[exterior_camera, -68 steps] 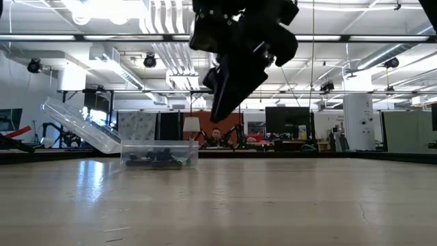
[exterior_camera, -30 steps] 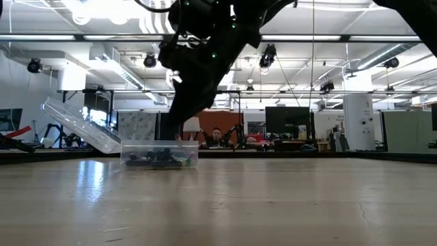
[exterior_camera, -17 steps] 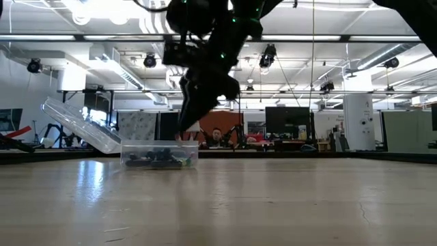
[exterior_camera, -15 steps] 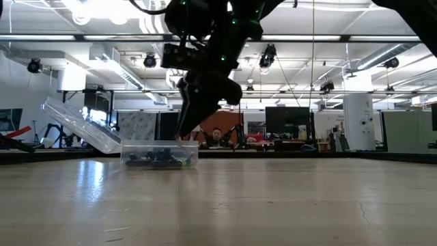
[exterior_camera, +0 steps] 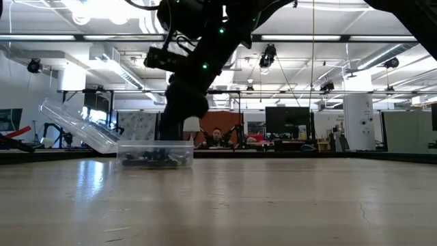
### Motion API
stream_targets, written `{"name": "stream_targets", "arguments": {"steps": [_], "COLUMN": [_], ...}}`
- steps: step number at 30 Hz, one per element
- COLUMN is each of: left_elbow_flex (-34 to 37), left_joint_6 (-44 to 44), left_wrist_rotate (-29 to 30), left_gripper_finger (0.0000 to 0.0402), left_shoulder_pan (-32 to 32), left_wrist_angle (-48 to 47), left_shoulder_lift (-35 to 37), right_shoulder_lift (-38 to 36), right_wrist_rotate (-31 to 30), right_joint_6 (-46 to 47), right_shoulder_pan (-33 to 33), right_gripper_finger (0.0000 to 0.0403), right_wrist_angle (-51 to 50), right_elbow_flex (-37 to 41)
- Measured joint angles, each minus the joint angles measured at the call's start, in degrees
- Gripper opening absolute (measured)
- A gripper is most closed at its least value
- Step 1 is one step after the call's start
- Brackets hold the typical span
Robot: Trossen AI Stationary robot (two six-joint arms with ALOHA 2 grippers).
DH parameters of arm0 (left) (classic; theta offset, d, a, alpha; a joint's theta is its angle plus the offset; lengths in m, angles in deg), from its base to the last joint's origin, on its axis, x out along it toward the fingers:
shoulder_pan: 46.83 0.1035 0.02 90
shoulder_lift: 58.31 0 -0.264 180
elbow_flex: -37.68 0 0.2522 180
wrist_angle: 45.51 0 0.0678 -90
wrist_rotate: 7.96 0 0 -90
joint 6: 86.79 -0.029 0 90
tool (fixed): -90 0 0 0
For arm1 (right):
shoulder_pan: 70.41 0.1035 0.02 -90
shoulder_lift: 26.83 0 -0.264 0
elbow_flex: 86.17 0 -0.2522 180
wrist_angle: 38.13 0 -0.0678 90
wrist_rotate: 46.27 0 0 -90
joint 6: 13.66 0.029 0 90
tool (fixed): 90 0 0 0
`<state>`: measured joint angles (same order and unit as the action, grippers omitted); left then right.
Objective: Pick & place school supplies into a supply box
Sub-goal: Close the transparent supply box
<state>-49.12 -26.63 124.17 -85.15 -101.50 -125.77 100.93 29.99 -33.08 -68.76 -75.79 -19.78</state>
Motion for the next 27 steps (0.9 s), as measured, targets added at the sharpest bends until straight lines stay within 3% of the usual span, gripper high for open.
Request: {"name": "stream_targets", "arguments": {"steps": [4,10,16,21,23,27], "left_elbow_flex": [0.03,1.02,2.17,2.52,4.12,11.89], "left_joint_6": [0.0,2.26,29.26,54.02,59.16,59.39], "left_wrist_rotate": [0.0,-0.02,1.77,6.55,4.72,-3.89], "left_gripper_finger": [0.007,0.007,0.007,0.007,0.0069,0.0056], "left_shoulder_pan": [0.0,0.0,-1.71,-4.61,-4.26,-0.64], "left_wrist_angle": [0.0,-2.97,-25.33,-44.79,-48.13,-46.8], "left_shoulder_lift": [0.02,0.0,0.22,0.33,0.39,2.55], "right_shoulder_lift": [-0.08,-4.99,-11.11,-15.44,-16.46,-17.81], "right_wrist_rotate": [0.03,0.08,0.3,0.37,0.61,3.44], "right_joint_6": [4.52,12.64,19.62,32.89,36.81,39.3], "right_shoulder_pan": [-0.36,-0.07,-0.13,-1.89,-2.12,-1.65], "right_gripper_finger": [0.0082,0.0082,0.0082,0.0082,0.0082,0.0082], "right_wrist_angle": [0.24,-8.81,-16.18,-15.78,-14.43,-9.66], "right_elbow_flex": [0.0,0.0,5.19,13.78,16.47,18.72]}}
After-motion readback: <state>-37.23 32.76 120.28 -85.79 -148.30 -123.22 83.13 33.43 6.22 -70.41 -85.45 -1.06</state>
